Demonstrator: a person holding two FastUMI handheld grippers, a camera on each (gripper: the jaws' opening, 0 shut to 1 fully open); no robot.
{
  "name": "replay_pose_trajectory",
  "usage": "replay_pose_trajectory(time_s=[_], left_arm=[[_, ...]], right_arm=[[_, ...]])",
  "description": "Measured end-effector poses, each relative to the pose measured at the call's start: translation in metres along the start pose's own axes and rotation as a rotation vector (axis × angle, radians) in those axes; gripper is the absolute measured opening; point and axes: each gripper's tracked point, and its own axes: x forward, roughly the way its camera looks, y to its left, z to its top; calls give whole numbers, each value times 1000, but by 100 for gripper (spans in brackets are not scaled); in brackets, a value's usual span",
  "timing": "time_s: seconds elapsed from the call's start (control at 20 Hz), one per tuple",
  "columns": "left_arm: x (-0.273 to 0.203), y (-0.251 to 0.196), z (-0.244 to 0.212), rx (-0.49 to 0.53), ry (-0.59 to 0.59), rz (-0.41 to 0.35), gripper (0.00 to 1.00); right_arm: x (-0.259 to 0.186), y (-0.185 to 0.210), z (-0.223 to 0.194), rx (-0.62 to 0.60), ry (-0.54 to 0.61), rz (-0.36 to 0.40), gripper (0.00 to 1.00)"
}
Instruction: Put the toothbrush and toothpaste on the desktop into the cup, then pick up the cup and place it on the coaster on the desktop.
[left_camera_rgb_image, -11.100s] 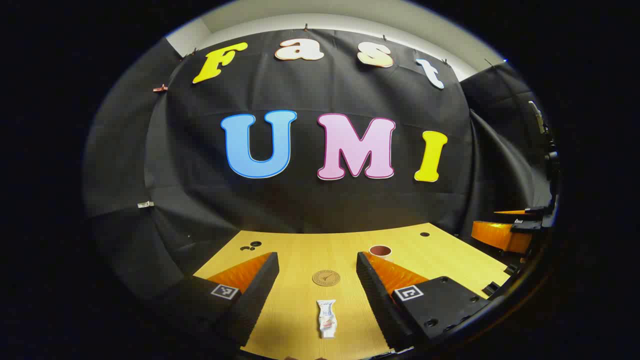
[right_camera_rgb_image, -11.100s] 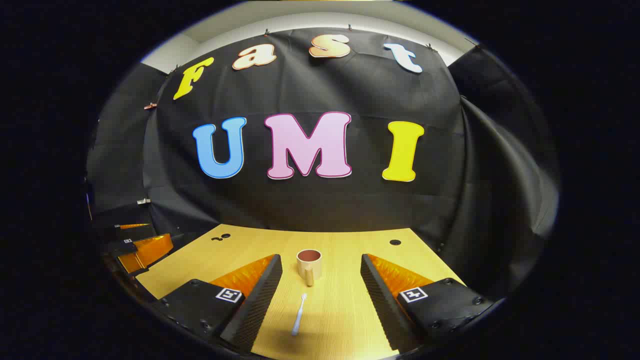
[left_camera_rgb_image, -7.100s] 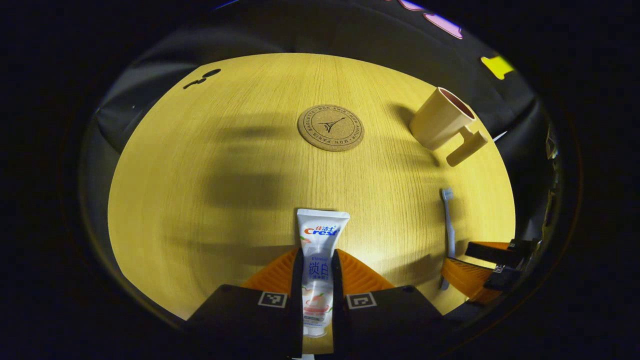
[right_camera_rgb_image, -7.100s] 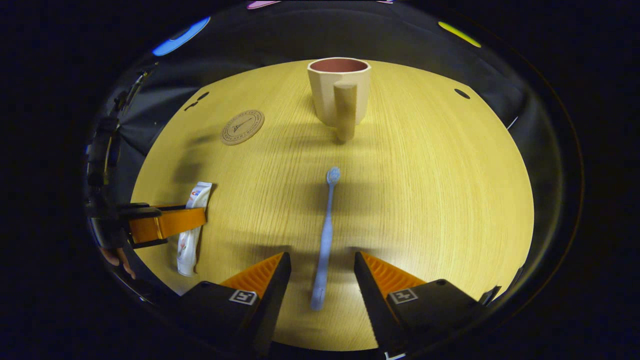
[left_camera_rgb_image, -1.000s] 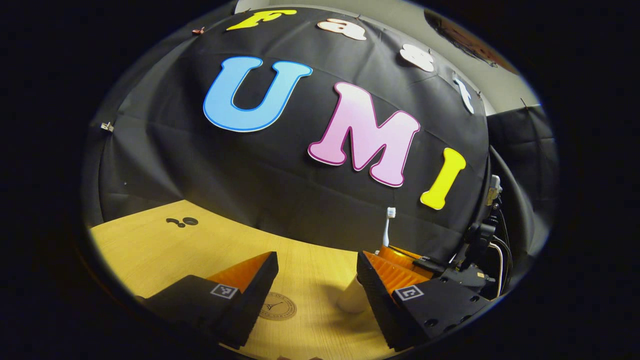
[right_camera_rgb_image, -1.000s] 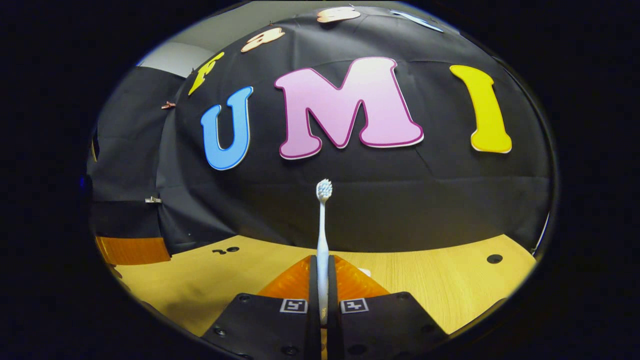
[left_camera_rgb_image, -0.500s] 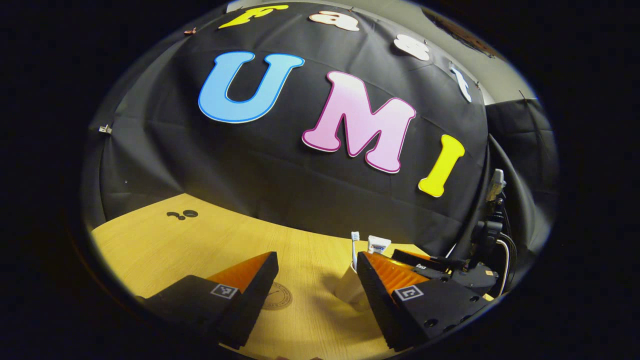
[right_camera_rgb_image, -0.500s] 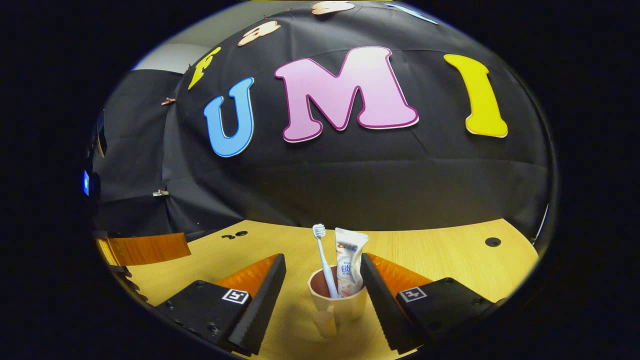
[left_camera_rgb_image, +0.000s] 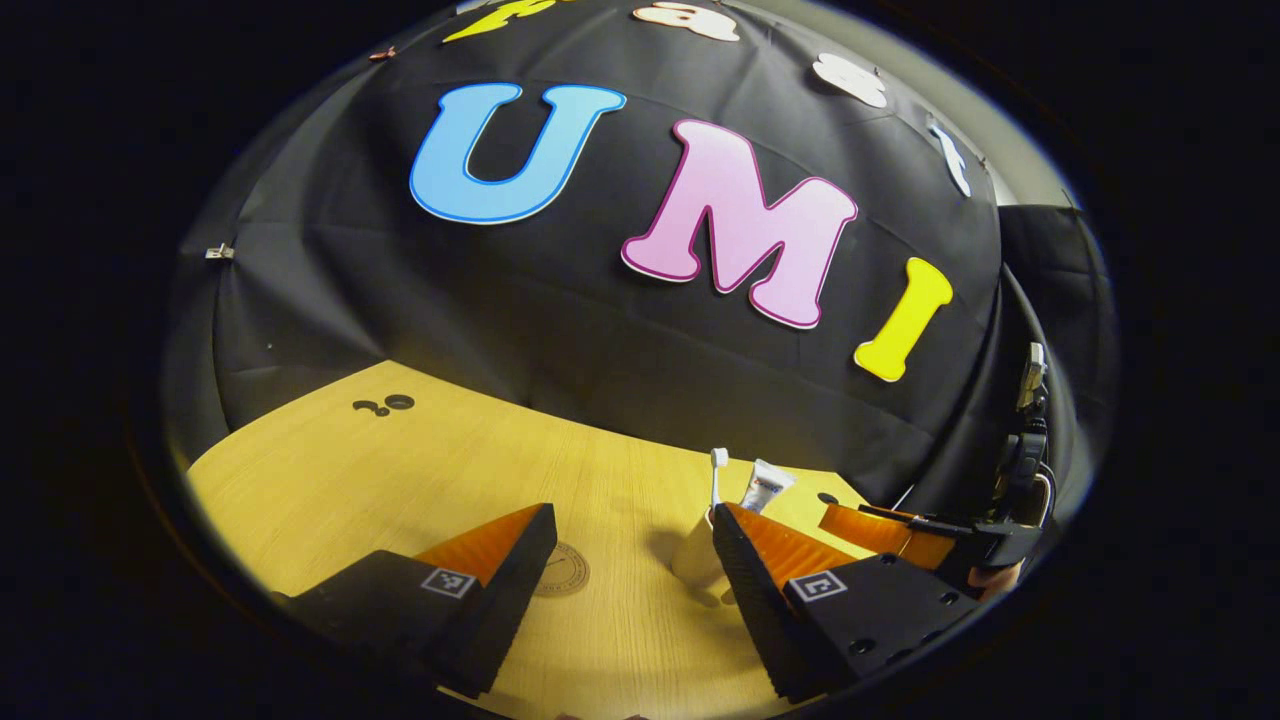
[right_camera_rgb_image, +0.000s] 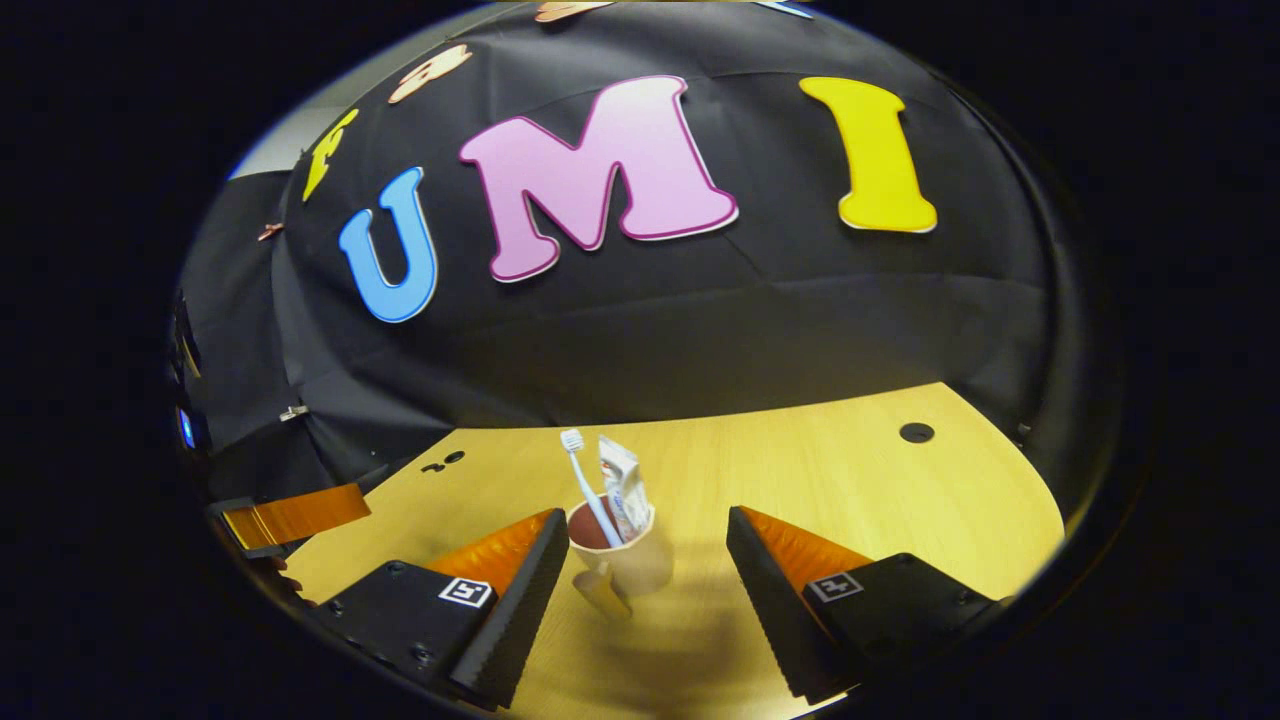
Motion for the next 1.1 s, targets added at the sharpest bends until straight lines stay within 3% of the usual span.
replay_pose_trajectory(time_s=[0.2,0.4,0.5,0.55,0.65,0.95,1.1], left_arm=[[-8,-2,-8,7,89,30,98],[-29,0,-11,17,106,56,97],[-42,7,-15,17,103,68,92],[-48,11,-19,11,109,74,98],[-60,23,-30,-2,127,95,98],[-105,66,-52,-56,152,164,98],[-126,90,-56,-71,159,215,98]], right_arm=[[-13,-13,-20,101,159,-32,98],[-6,1,-27,166,335,-6,98],[2,6,-15,132,346,-8,98],[8,9,-9,103,332,-12,98],[15,15,-7,51,345,-38,97],[29,47,-65,-1,697,17,97],[41,47,-76,26,806,-11,97]])
